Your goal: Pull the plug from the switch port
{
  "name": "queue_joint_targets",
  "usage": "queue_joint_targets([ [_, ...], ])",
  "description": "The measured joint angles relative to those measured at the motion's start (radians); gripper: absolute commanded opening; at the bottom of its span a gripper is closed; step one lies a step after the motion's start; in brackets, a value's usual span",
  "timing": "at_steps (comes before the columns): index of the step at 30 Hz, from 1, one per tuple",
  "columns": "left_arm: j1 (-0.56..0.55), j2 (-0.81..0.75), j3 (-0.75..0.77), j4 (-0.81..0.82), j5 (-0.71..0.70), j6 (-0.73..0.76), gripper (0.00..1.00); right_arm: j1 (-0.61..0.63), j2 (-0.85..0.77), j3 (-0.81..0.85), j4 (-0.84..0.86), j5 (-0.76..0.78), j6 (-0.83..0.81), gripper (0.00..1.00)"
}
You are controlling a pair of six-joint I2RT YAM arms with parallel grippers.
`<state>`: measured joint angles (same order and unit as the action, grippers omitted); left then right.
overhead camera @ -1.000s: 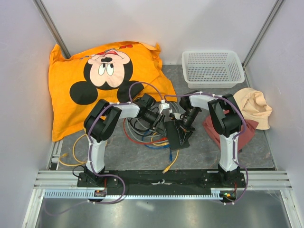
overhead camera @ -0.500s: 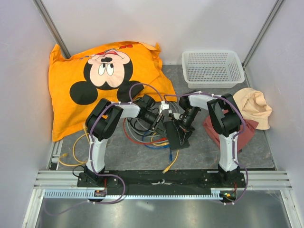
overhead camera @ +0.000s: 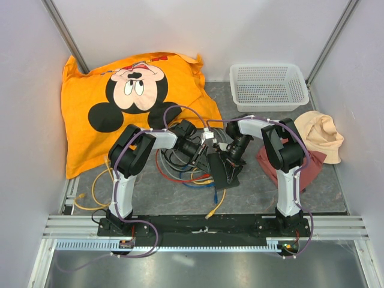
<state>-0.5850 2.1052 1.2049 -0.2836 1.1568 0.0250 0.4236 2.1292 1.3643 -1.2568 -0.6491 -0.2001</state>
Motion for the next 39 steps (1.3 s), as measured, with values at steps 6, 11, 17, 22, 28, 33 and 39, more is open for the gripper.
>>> queue_joint_targets([
  [6, 0.000, 0.000, 0.000, 0.000, 0.000, 0.002, 0.34, 0.000, 0.004, 0.001, -0.001, 0.000, -0.003, 0.00],
  [11, -0.002, 0.000, 0.000, -0.003, -0.001, 0.014, 0.34, 0.001, 0.006, 0.003, -0.003, 0.000, -0.007, 0.00],
  [17, -0.007, 0.000, 0.000, -0.007, -0.003, 0.022, 0.33, 0.003, 0.008, 0.008, -0.009, 0.002, -0.012, 0.00],
  [22, -0.010, 0.000, 0.000, -0.012, -0.003, 0.023, 0.31, 0.004, 0.010, 0.010, -0.010, 0.003, -0.014, 0.00],
  [28, -0.016, 0.002, 0.000, -0.020, -0.005, 0.026, 0.26, 0.004, 0.011, 0.011, -0.011, 0.003, -0.014, 0.00],
  [33, -0.017, 0.003, 0.000, -0.021, -0.005, 0.030, 0.22, 0.004, 0.011, 0.011, -0.012, 0.003, -0.014, 0.00],
  [39, -0.015, 0.012, 0.005, -0.026, 0.004, 0.031, 0.18, 0.005, 0.012, 0.012, -0.013, 0.003, -0.014, 0.00],
])
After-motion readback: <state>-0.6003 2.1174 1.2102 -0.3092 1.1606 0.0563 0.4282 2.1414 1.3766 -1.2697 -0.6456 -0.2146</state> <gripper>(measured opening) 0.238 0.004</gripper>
